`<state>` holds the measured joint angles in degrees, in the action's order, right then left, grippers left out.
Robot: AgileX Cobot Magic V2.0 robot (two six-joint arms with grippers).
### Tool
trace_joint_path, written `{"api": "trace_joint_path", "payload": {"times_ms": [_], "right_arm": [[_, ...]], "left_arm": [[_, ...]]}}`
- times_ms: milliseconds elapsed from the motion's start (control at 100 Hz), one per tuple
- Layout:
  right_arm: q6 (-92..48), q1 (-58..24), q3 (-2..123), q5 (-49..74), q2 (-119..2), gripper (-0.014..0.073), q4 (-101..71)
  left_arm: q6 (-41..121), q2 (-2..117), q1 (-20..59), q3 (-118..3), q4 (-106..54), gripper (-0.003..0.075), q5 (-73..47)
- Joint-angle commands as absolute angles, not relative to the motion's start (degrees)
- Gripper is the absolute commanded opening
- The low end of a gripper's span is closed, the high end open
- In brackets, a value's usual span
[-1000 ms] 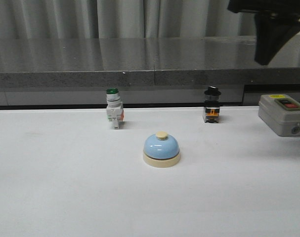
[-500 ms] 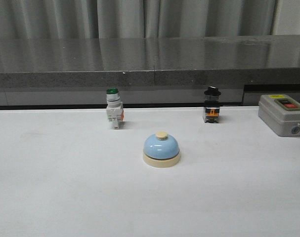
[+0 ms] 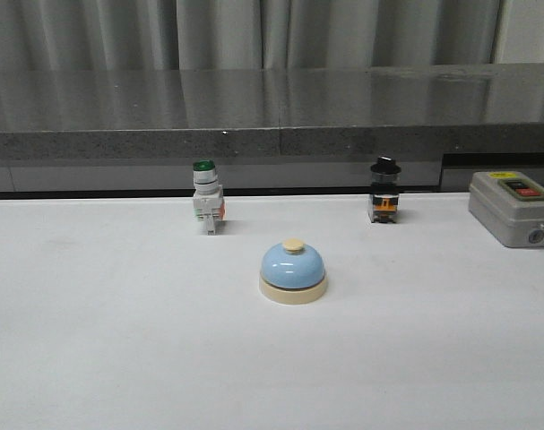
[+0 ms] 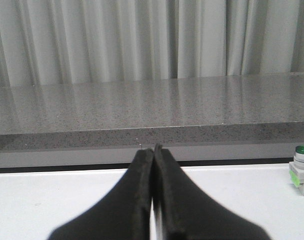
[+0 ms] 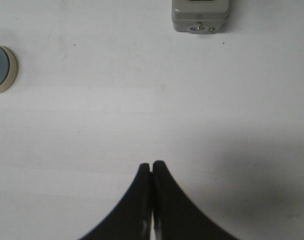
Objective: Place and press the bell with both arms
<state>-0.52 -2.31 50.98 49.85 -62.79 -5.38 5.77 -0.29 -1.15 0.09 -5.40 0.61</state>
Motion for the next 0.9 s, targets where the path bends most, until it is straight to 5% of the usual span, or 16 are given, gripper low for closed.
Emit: {"api": "trace_joint_path", "payload": {"times_ms": [0, 890], "right_arm": [[0.0, -1.9, 49.6, 45.4, -57.5, -0.0069, -5.0], [0.0, -1.9, 20.9, 25.9, -5.0, -0.0069, -3.6]], "left_arm": [[5.6, -2.0, -0.6, 2.5, -5.4, -0.002, 5.1], [5.6, -2.0, -0.6, 2.5, -5.4, -0.002, 5.1]]}}
